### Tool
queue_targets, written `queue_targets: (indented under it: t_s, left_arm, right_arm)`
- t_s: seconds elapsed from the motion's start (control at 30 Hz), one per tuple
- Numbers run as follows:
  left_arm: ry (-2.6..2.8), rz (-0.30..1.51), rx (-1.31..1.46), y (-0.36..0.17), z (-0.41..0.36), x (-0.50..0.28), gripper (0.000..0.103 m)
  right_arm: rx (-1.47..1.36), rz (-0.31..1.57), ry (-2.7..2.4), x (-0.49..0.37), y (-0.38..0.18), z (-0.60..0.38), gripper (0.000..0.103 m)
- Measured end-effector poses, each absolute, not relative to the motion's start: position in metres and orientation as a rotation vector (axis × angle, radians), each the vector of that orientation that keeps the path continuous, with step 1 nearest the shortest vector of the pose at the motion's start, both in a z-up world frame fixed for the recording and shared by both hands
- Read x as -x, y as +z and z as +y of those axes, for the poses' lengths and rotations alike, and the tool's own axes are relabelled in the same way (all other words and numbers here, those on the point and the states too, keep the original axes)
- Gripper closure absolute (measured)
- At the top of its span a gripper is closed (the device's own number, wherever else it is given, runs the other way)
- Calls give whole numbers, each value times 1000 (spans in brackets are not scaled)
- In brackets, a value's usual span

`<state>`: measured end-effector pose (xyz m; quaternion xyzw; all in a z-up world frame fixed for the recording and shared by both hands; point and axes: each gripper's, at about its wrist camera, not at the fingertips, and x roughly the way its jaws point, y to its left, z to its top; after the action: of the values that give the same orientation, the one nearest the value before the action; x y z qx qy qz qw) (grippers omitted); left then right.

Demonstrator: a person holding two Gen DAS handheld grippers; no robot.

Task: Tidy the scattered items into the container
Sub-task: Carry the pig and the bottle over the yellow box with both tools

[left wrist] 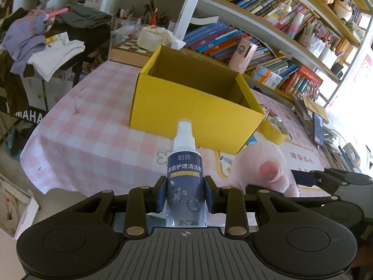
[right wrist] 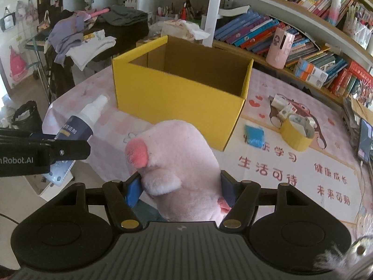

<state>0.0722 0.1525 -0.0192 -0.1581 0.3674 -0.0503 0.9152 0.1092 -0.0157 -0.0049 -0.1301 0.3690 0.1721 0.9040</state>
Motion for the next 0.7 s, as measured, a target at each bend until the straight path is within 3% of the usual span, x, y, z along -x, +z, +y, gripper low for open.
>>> queue_targets:
  t_s: [0.7]
  left_arm:
    - [-154,612,210,38,150,-126,72]
  right_arm:
    - [196,603,402,-167,58,-16,37]
